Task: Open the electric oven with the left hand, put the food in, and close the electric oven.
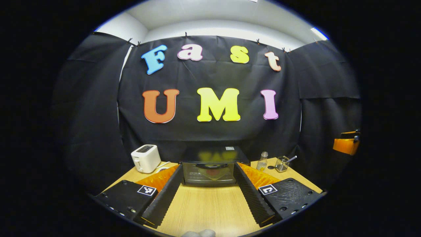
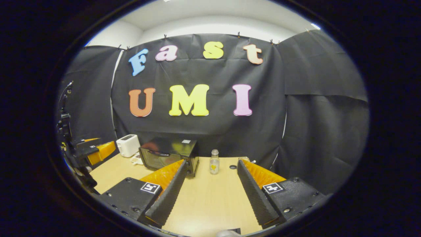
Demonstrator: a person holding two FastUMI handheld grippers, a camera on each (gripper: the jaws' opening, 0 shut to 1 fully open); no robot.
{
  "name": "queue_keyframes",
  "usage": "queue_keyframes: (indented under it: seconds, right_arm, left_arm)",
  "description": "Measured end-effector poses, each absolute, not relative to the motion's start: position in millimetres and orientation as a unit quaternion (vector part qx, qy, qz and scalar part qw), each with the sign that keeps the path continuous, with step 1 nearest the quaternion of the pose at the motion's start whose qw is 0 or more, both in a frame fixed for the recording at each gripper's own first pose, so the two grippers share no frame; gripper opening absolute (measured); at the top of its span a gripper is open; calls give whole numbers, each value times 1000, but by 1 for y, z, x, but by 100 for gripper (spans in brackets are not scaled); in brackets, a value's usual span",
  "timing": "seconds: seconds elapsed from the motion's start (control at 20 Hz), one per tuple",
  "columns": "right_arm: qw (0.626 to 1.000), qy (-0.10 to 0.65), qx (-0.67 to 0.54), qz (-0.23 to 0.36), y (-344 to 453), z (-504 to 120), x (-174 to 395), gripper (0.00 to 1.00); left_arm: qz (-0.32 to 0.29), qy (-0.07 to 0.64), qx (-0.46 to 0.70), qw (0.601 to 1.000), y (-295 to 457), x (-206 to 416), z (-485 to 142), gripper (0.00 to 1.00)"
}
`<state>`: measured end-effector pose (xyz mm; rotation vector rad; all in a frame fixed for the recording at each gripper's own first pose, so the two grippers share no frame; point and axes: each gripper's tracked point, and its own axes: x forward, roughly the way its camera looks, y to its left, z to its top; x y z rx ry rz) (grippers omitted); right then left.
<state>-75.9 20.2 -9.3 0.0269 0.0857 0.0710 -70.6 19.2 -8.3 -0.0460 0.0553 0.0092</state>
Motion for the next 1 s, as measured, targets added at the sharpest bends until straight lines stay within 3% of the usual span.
queue_keyframes:
  seconds: [0.5,1.0]
  right_arm:
    - [997,-30,2,65,-14,12,-170,96]
    - [998,-33,27,53,-11,18,-198,96]
  left_arm:
    - [61,22,5,998,1,-210,6,96]
    - [42,10,-3,999,-4,-230,31,97]
